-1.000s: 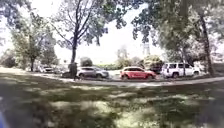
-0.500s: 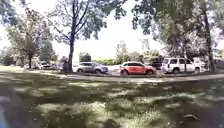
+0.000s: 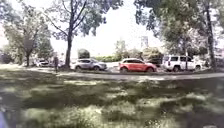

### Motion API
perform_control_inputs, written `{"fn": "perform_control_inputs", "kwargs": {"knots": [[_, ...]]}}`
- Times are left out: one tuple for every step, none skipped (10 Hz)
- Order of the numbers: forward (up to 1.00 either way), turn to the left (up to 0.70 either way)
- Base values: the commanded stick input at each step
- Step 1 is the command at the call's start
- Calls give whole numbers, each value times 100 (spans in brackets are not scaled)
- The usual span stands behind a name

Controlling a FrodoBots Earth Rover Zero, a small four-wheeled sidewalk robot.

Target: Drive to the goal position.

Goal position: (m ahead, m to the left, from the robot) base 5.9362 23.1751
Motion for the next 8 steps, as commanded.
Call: {"fn": "perform_control_inputs", "kwargs": {"knots": [[70, 35], [70, 35], [70, 35], [70, 35], [70, 35], [70, 35], [70, 35], [70, 6]]}}
